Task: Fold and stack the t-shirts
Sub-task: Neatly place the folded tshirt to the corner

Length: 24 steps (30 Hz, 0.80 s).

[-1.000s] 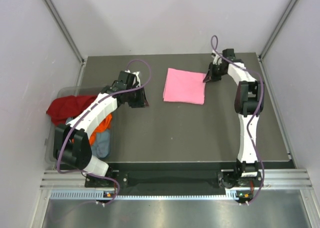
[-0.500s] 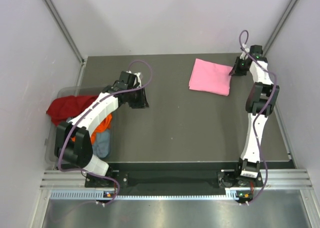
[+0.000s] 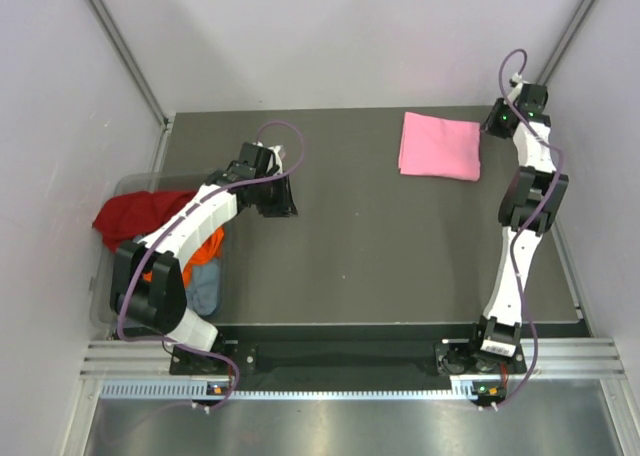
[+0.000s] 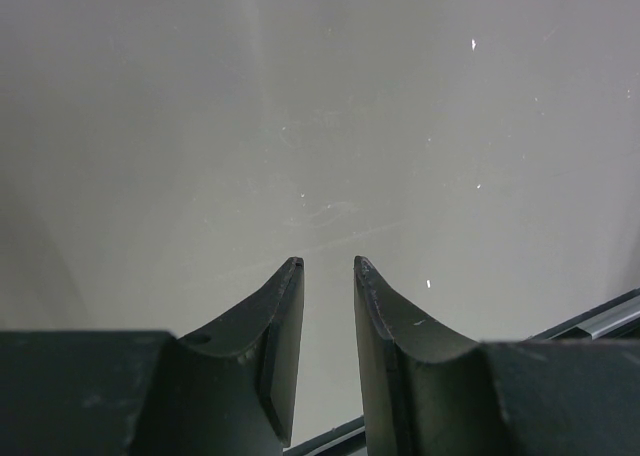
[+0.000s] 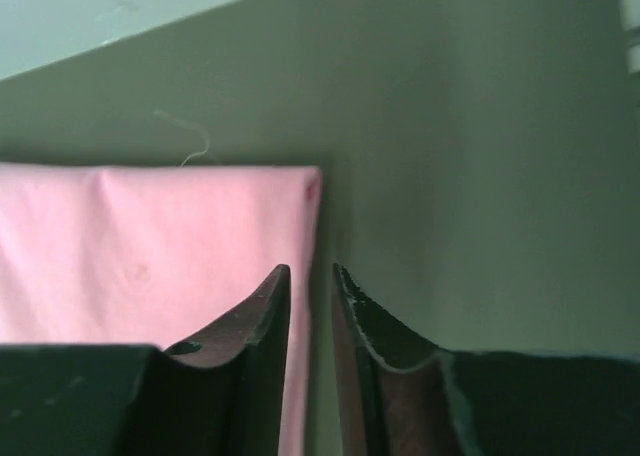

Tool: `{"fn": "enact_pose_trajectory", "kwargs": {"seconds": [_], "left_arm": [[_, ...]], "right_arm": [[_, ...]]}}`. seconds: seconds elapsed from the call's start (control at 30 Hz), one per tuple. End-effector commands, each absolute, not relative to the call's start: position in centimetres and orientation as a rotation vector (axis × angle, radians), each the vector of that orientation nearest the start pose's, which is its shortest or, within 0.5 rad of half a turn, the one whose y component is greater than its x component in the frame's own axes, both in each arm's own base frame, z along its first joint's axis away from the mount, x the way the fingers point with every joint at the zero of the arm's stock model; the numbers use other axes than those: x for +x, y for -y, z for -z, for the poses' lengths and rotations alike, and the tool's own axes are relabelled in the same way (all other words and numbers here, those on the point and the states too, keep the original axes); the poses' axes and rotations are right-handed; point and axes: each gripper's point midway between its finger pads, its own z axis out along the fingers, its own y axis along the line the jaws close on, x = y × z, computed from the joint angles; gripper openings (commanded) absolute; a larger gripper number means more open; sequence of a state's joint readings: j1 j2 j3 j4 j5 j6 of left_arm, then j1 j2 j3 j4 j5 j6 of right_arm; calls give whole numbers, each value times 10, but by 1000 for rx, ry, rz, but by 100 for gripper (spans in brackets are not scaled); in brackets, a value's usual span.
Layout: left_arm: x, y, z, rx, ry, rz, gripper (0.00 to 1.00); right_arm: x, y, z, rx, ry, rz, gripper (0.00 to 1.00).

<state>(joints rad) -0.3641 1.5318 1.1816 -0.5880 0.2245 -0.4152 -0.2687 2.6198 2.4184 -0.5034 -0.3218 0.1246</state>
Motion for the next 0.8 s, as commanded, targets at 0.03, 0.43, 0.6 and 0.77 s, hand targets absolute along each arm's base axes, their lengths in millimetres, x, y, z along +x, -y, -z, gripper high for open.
{"fn": "enact_pose_trajectory", "kwargs": {"seconds": [0.03, 0.43, 0.6, 0.77], "left_arm": [[335, 187, -140, 57, -2542, 609, 33], [326, 190, -164, 89, -2479, 671, 33], [324, 189, -175, 95, -2441, 675, 33], [322, 187, -181, 91, -2423, 674, 32]], "right_arm": [[671, 152, -103, 247, -2081, -179, 26], [610, 107, -172, 424, -2100, -280, 41], [580, 31, -169, 320, -2179, -211, 49], [562, -55, -142, 182, -2267, -216, 42]]}}
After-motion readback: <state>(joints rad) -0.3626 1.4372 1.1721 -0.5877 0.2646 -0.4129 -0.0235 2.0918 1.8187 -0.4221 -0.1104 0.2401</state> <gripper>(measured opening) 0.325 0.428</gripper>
